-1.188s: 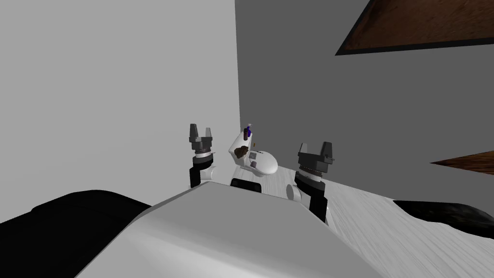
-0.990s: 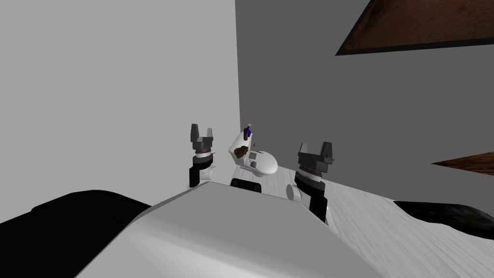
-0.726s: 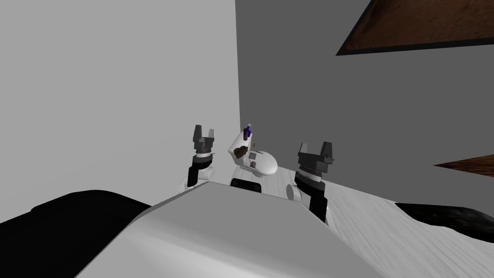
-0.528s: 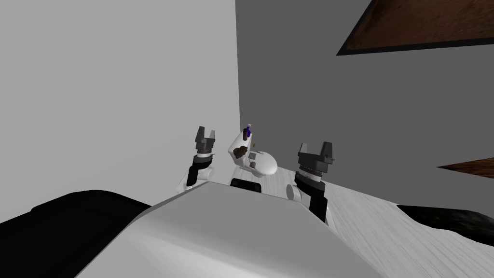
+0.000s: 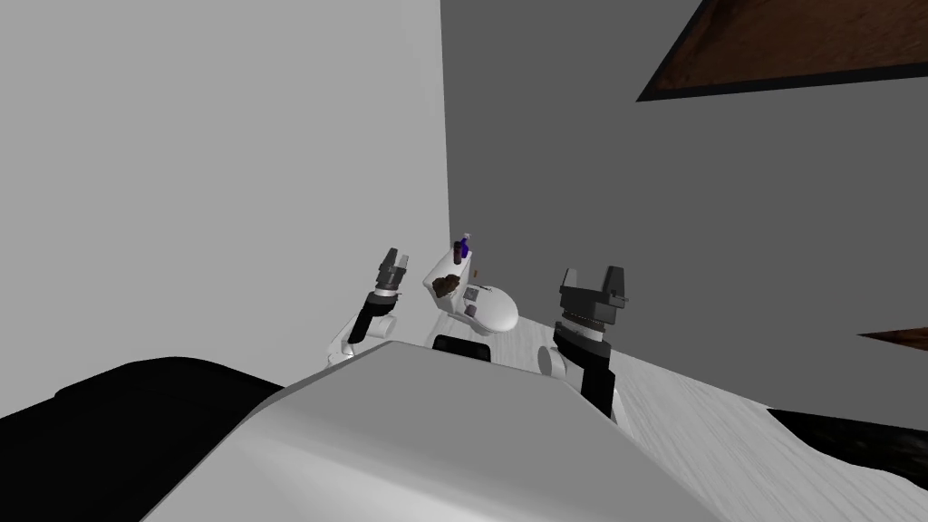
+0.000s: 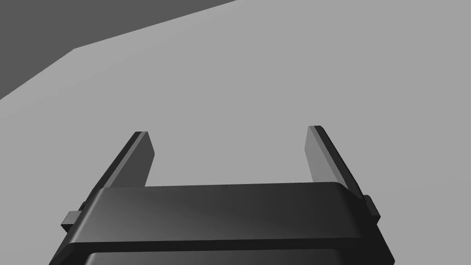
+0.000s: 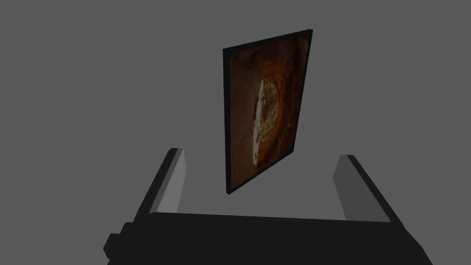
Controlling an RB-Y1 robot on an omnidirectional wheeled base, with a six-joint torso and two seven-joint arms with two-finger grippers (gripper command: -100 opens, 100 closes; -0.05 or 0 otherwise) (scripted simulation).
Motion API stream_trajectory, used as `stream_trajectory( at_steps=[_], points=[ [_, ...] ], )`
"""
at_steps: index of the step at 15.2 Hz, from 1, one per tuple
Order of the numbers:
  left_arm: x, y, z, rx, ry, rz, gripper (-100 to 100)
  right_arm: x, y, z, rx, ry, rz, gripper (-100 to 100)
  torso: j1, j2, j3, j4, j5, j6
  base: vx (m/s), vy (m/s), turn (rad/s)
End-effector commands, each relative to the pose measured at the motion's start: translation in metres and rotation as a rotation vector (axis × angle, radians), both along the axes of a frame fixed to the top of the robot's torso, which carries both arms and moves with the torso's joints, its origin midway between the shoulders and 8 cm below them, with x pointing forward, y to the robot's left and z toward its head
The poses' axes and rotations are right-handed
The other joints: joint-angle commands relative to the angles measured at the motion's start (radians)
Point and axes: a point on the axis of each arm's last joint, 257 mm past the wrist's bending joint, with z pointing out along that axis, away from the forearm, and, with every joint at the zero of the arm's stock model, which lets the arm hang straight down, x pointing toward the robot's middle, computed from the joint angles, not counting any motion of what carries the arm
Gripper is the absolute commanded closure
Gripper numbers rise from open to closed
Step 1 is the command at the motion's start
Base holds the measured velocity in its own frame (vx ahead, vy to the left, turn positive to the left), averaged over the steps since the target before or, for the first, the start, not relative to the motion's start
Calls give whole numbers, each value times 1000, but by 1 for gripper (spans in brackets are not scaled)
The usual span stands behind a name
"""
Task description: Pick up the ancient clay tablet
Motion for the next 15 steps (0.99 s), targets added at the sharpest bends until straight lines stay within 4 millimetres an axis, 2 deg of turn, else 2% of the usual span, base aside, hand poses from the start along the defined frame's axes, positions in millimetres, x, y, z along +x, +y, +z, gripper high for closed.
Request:
stream_trajectory(
  at_steps=[1,2,4,5,6,7,9,10,12,13,14,15],
  points=[
    [8,12,-21,8,59,13,-100,0,0,0,0,0,0,0,0,0,0,0,0,0,43,-138,111],
    [8,12,-21,8,59,13,-100,0,0,0,0,0,0,0,0,0,0,0,0,0,31,-124,70],
    [14,26,-42,7,112,31,-100,0,0,0,0,0,0,0,1,1,0,0,0,0,19,-116,62],
    [14,26,-43,7,114,32,-100,0,0,0,0,0,0,0,1,1,0,0,0,0,12,-102,65],
    [17,34,-55,4,141,43,-100,0,0,0,0,0,0,0,2,1,1,0,0,0,5,-92,53],
    [17,34,-55,4,141,43,-100,0,0,0,0,0,0,0,2,2,1,0,0,0,8,-77,38],
    [21,49,-78,-7,194,68,-100,0,0,0,0,0,0,0,4,2,1,0,1,0,19,-90,62],
    [21,49,-79,-7,196,69,-100,0,0,0,0,0,0,0,3,1,1,0,1,0,30,-102,59],
    [23,65,-101,-24,245,96,-100,0,0,0,0,0,0,0,2,1,0,0,1,0,13,-111,71],
    [23,65,-103,-25,248,98,-100,0,0,0,0,0,0,0,1,1,1,0,0,0,12,-110,52],
    [24,73,-115,-36,274,113,-100,0,0,0,0,0,0,0,2,1,1,0,0,0,12,-102,53],
    [24,73,-115,-36,274,113,-100,0,0,0,0,0,0,0,2,1,1,0,0,0,15,-88,49]
  ],
)
